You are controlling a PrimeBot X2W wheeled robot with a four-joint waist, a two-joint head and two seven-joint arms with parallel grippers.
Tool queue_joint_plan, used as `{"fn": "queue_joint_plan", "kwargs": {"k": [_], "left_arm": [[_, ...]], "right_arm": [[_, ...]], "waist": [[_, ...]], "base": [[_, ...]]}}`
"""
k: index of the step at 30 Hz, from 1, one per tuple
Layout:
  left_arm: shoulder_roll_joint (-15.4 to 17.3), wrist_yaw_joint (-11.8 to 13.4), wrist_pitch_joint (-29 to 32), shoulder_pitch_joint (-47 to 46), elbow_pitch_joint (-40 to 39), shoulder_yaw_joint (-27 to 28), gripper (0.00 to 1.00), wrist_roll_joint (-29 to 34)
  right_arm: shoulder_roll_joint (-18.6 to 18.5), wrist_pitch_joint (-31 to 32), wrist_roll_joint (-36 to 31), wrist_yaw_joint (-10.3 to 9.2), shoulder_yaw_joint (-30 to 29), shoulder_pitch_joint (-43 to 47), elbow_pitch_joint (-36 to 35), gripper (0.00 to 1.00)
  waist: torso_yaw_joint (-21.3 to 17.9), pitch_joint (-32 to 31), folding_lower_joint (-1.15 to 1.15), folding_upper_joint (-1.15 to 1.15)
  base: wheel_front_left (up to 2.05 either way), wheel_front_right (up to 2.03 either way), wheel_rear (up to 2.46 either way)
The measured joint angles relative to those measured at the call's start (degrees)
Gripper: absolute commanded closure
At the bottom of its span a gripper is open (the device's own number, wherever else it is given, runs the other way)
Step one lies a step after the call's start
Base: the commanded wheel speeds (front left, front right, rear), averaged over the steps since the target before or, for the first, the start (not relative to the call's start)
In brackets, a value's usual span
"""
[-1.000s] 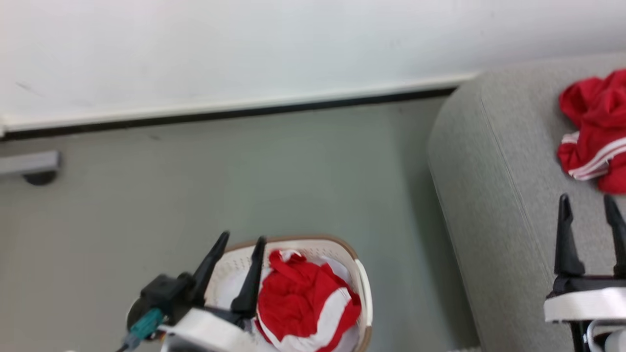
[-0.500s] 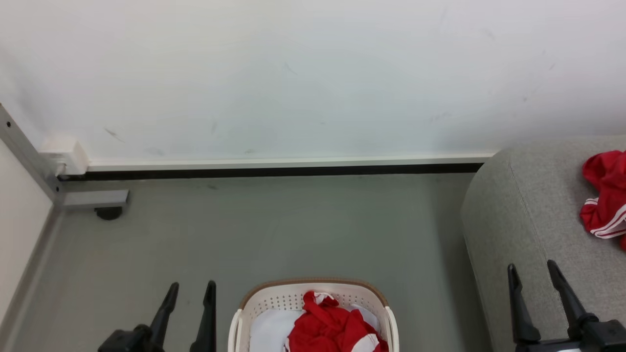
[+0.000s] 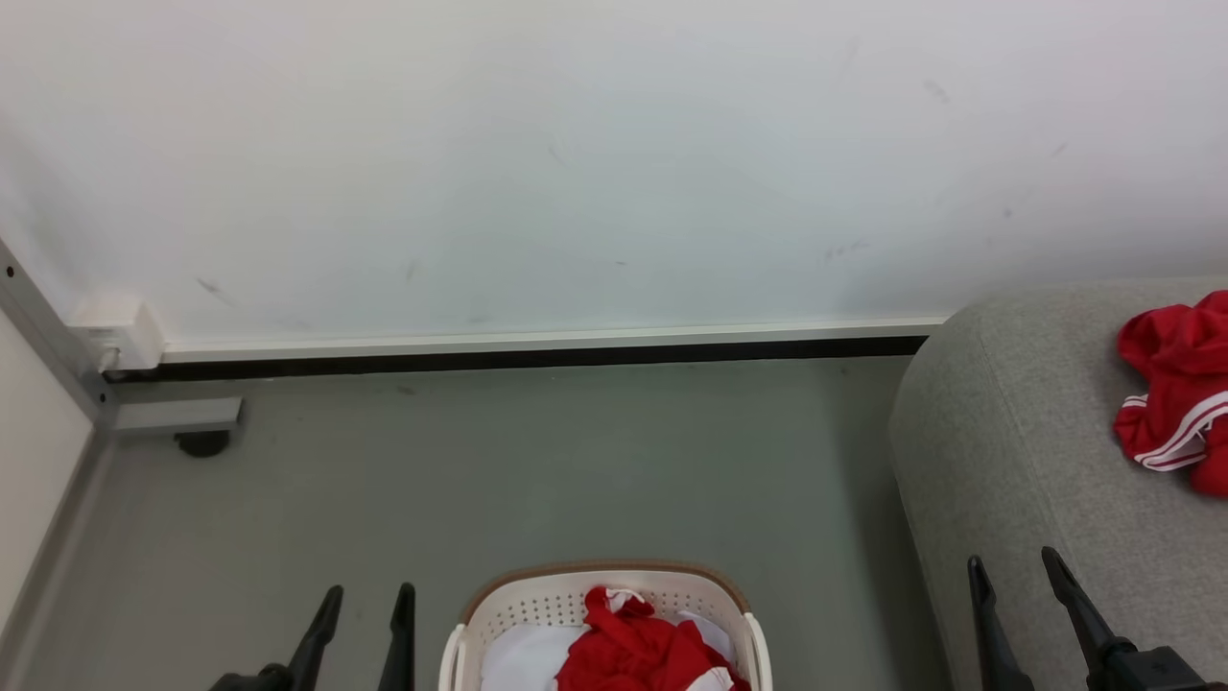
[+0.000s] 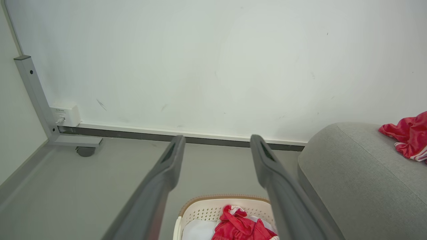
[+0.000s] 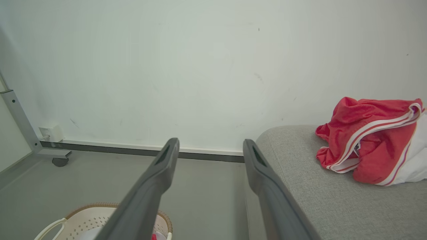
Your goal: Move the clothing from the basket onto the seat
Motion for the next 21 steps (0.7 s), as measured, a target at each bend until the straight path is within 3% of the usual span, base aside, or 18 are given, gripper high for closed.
{"fn": "queue_joint_plan", "kwargs": {"k": [10, 18, 21], "left_arm": [[-1.2, -2.1, 0.0, -0.4, 2.1, 1.2, 0.0, 1.2], [-1.2, -3.1, 0.2, -6.6, 8.9, -4.0, 0.0, 1.9], [-0.1, -3.3, 3.0, -12.0, 12.0, -5.7, 0.0, 1.9]], "right_arm": [[0.0, 0.0, 0.2, 0.0, 0.6, -1.0, -0.1, 0.0], [0.0, 0.0, 0.2, 0.0, 0.3, -3.0, -2.3, 0.0], [0.0, 0.0, 0.8, 0.0, 0.3, -5.2, -4.4, 0.0]], "waist": [[-3.3, 1.0, 0.0, 0.0], [-7.3, 4.3, 0.0, 0.0], [-8.3, 7.6, 0.01, 0.0]], "base": [[0.0, 0.0, 0.0], [0.0, 0.0, 0.0], [0.0, 0.0, 0.0]]}}
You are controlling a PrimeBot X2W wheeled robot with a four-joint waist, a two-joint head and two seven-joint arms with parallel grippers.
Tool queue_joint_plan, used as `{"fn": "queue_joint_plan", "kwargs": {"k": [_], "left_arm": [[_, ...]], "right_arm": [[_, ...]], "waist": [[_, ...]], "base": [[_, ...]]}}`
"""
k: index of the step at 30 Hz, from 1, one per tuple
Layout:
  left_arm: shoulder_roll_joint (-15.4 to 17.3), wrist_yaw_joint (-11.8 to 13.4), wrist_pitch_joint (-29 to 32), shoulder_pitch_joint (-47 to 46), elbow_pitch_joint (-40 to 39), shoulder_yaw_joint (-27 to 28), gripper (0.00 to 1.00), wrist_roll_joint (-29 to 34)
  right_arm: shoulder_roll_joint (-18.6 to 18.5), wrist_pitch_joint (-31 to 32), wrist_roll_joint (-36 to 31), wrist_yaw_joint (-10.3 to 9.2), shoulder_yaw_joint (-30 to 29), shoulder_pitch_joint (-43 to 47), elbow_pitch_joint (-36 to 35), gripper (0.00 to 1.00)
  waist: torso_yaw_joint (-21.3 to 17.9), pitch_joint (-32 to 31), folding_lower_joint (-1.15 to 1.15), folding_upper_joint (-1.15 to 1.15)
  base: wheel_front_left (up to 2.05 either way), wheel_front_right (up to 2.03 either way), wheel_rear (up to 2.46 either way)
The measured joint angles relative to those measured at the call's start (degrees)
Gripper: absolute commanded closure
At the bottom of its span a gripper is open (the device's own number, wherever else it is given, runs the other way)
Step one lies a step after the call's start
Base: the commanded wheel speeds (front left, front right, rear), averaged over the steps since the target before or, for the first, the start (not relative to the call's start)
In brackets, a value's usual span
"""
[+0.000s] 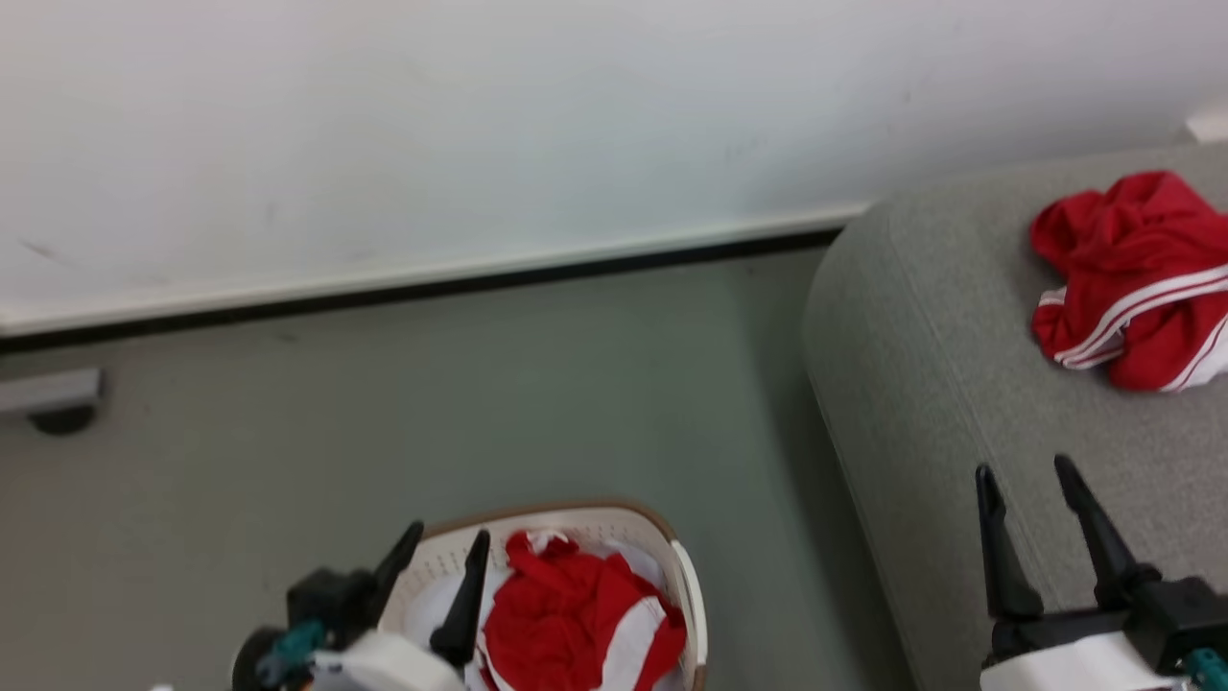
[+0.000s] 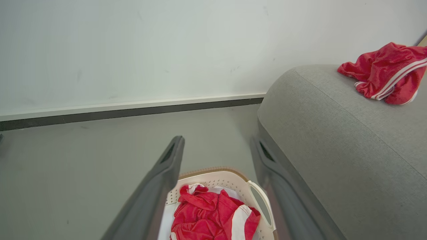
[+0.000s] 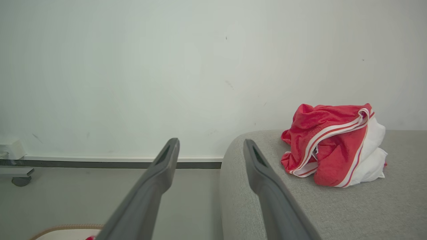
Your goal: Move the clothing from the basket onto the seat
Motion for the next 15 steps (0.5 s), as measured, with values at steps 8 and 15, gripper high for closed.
{"fn": "queue_joint_plan", "kwargs": {"k": [8, 15], "left_arm": [[3.3, -0.1, 8.0, -13.7, 9.1, -6.3, 0.0, 1.5], [5.7, -0.1, 12.2, -21.6, 16.3, -13.9, 0.0, 1.2]], "right_arm": [[0.0, 0.0, 2.9, 0.0, 0.1, -4.5, -4.2, 0.0], [0.0, 0.0, 4.8, 0.0, -0.1, -7.8, -6.8, 0.0]], "waist": [[-2.7, 11.4, 0.01, 0.0], [-4.4, 20.1, 0.02, 0.0]], "base": [[0.0, 0.0, 0.0], [0.0, 0.0, 0.0]]}}
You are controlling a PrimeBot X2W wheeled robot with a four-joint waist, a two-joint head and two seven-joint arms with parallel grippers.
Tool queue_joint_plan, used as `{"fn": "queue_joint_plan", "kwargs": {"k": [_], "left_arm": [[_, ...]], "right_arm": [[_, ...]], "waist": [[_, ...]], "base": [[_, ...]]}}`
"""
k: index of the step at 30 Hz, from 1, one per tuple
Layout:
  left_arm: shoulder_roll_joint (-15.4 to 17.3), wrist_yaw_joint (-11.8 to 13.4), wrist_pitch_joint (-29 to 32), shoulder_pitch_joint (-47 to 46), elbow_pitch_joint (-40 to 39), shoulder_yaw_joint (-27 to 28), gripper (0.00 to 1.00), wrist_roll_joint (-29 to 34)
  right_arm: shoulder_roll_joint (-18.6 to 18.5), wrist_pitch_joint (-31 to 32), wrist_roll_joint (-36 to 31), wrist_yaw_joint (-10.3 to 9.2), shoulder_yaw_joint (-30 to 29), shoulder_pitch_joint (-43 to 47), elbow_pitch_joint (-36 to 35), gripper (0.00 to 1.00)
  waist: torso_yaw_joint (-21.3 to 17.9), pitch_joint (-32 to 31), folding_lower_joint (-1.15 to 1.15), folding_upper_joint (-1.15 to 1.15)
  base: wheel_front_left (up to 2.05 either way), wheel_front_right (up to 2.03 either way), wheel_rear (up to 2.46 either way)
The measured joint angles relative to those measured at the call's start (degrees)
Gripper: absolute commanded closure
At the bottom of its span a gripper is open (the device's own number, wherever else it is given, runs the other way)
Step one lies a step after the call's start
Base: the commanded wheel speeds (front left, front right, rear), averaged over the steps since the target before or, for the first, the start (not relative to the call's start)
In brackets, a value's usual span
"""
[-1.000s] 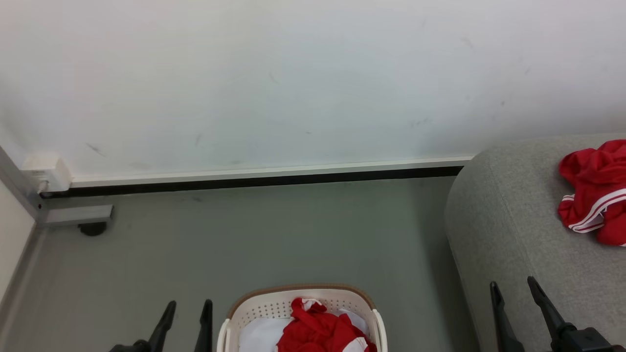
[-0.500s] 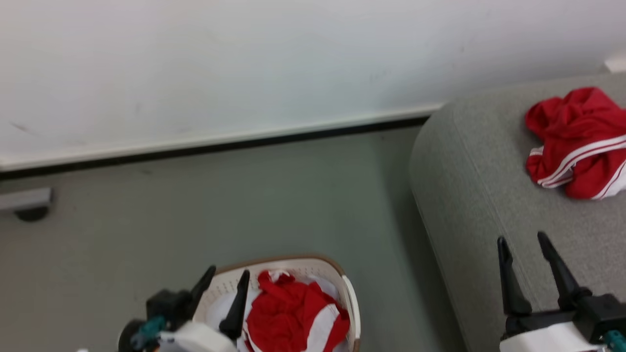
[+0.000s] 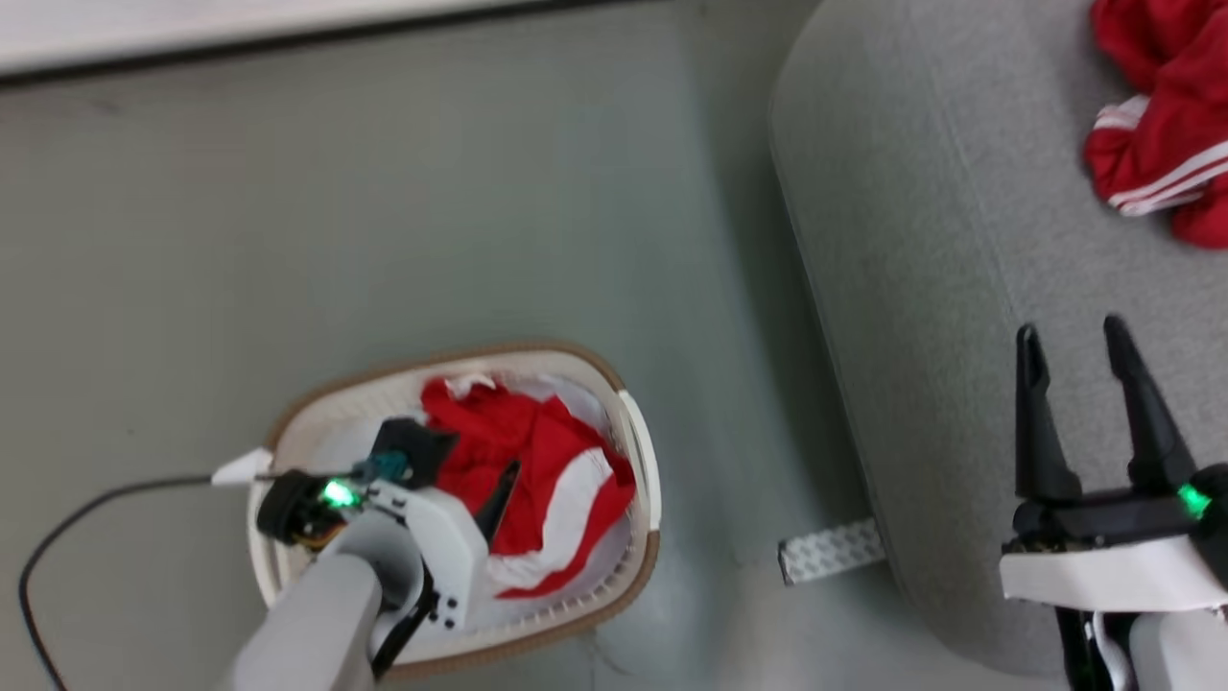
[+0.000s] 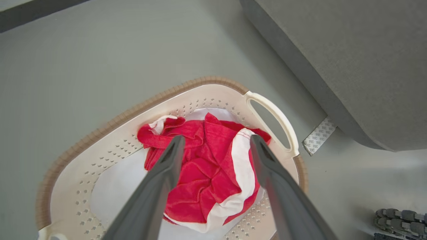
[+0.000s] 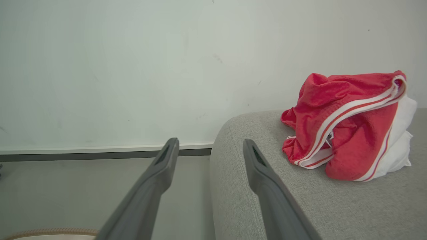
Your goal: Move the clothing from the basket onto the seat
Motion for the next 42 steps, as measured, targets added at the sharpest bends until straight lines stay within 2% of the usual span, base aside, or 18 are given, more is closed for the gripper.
{"fn": "queue_joint_plan", "kwargs": {"k": [1, 12, 23, 25, 26, 27, 34, 42], "left_arm": [[0.2, 0.0, 0.4, -2.7, 2.1, -1.8, 0.0, -0.7], [1.4, -0.1, 3.1, -15.2, 15.1, -10.4, 0.0, -1.3], [2.3, 1.1, 4.2, -24.6, 24.5, -12.4, 0.0, 1.3], [2.2, 1.4, 2.8, -26.0, 26.2, -12.7, 0.0, 1.6], [2.1, 1.4, 2.1, -26.2, 26.6, -12.6, 0.52, 1.6], [2.1, 1.4, 2.1, -26.2, 26.6, -12.6, 1.0, 1.6], [-1.3, 0.8, -2.0, -26.3, 29.5, -12.8, 1.0, -0.3], [-4.2, 0.1, -8.6, -22.1, 30.4, -11.2, 1.0, -5.7]], "right_arm": [[0.0, 0.0, 0.6, 0.0, -0.2, -1.2, -1.1, 0.0], [0.0, 0.0, 0.5, 0.0, 0.0, -6.2, -7.2, 0.0], [0.0, 0.0, -0.7, 0.0, 2.8, -9.5, -13.9, 0.0], [0.0, 0.0, -1.0, 0.0, 3.6, -9.5, -15.2, 0.0], [0.0, 0.0, -1.5, 0.0, 3.8, -9.5, -15.7, 0.0], [0.0, 0.0, -1.5, 0.0, 3.8, -9.5, -15.7, 0.0], [0.0, 0.0, -2.1, 0.0, 3.2, -8.6, -15.5, 0.0], [0.0, 0.0, -1.8, 0.0, 3.4, -7.7, -11.5, 0.0]], "waist": [[-0.5, 2.8, 0.0, 0.0], [-1.6, 16.4, 0.0, 0.0], [-1.6, 25.2, -0.01, 0.0], [-1.7, 26.8, -0.01, 0.0], [-1.6, 27.2, -0.01, 0.0], [-1.6, 27.2, -0.01, 0.0], [0.7, 26.7, -0.01, 0.0], [2.6, 19.4, -0.02, 0.0]], "base": [[0.0, 0.0, 0.0], [0.0, 0.0, 0.0], [0.01, 0.01, 0.01], [0.17, 0.17, 0.17], [0.19, 0.19, 0.19], [0.14, 0.14, 0.14], [0.01, 0.01, 0.01], [0.0, 0.0, 0.0]]}}
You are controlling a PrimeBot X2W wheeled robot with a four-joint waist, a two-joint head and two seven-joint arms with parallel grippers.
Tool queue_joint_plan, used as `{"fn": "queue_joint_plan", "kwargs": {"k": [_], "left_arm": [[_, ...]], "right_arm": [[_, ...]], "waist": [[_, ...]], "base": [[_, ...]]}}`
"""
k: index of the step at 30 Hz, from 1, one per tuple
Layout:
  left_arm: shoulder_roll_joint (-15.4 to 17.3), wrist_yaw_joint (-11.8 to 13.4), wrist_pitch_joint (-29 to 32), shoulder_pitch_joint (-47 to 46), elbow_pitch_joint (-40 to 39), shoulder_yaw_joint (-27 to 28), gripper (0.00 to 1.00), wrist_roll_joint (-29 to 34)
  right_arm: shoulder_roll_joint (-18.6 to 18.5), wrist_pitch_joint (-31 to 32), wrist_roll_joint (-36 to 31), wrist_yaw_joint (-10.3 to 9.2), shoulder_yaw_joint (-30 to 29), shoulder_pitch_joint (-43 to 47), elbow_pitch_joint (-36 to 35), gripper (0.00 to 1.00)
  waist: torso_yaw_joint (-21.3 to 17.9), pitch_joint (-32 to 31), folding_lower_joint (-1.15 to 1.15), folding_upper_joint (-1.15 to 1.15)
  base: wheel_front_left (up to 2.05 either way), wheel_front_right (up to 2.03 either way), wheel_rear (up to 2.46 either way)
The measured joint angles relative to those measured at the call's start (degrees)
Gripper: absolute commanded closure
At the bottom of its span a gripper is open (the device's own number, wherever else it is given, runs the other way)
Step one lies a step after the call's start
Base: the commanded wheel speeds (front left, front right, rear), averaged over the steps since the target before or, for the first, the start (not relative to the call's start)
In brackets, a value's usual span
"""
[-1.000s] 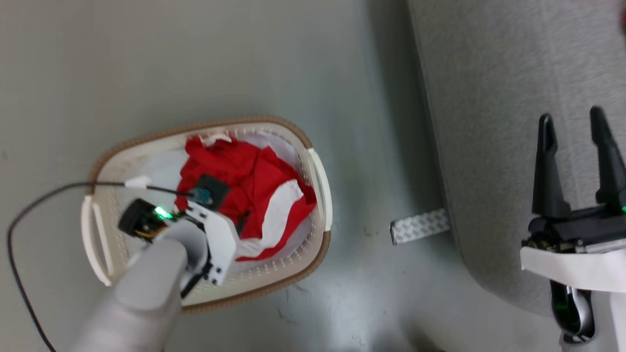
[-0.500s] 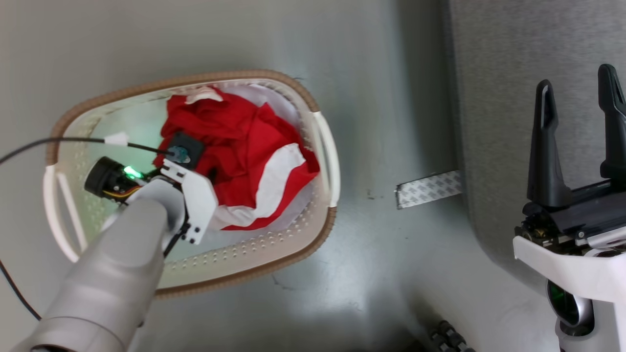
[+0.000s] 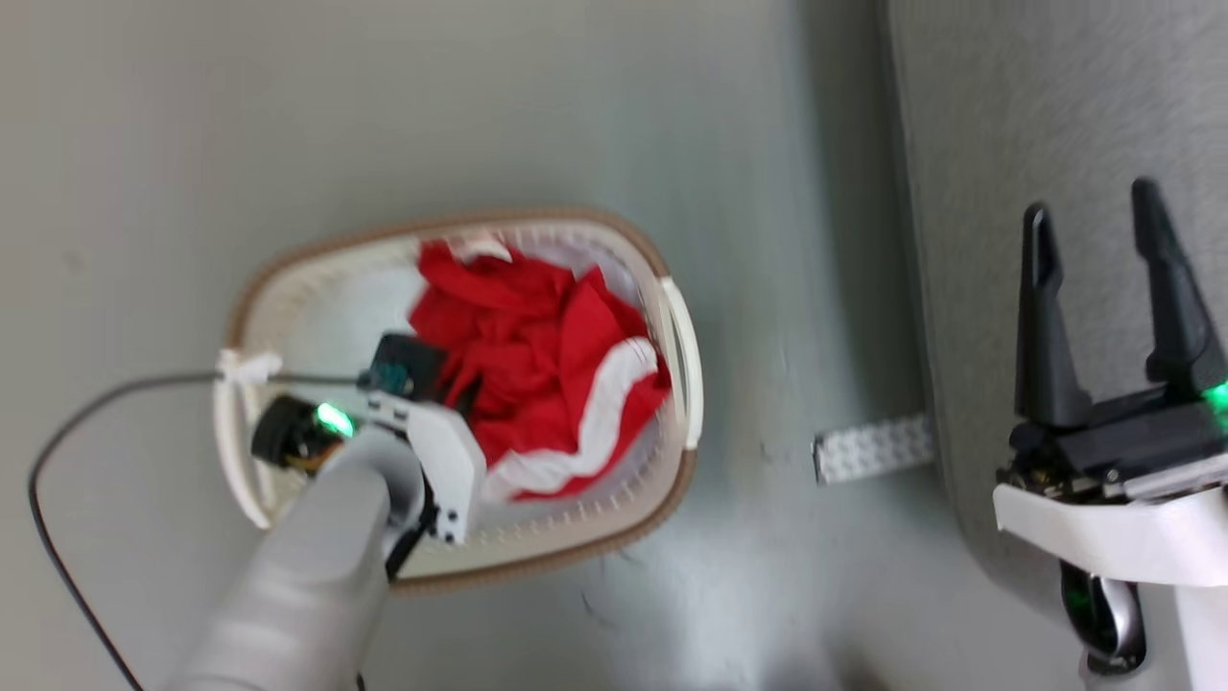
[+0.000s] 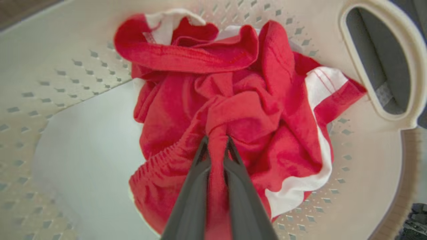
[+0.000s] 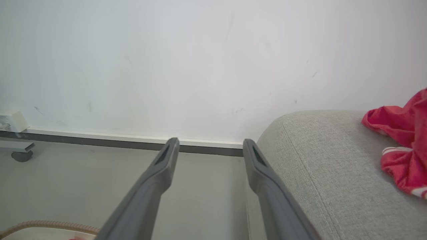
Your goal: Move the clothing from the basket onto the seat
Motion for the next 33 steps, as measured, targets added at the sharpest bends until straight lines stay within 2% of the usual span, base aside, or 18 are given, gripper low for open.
{"fn": "queue_joint_plan", "kwargs": {"k": [8, 20, 26, 33], "left_arm": [[-1.6, -0.2, -3.7, 7.4, -3.3, -0.3, 1.0, -6.2], [-0.3, -0.2, -3.3, 14.6, -14.0, -0.6, 1.0, -11.5], [1.9, 1.5, 0.4, 18.4, -25.8, -0.7, 1.0, -12.4], [6.2, 5.7, 8.0, 23.2, -46.8, -0.7, 1.0, -12.9]], "right_arm": [[0.0, 0.0, 0.7, 0.0, -1.3, 7.0, 6.3, 0.0], [0.0, 0.0, 1.1, 0.0, -0.9, 16.9, 11.5, 0.0], [0.0, 0.0, 1.5, 0.0, 0.7, 20.2, 12.9, 0.0], [0.0, 0.0, 0.4, 0.0, 7.4, 19.9, 14.2, 0.0]], "waist": [[2.7, -14.7, -0.01, 0.0], [6.8, -35.8, -0.03, 0.0], [8.6, -43.5, -0.03, 0.0], [10.2, -47.7, -0.03, 0.0]], "base": [[0.0, 0.0, 0.0], [0.0, 0.0, 0.0], [0.0, 0.0, 0.0], [0.0, 0.0, 0.0]]}}
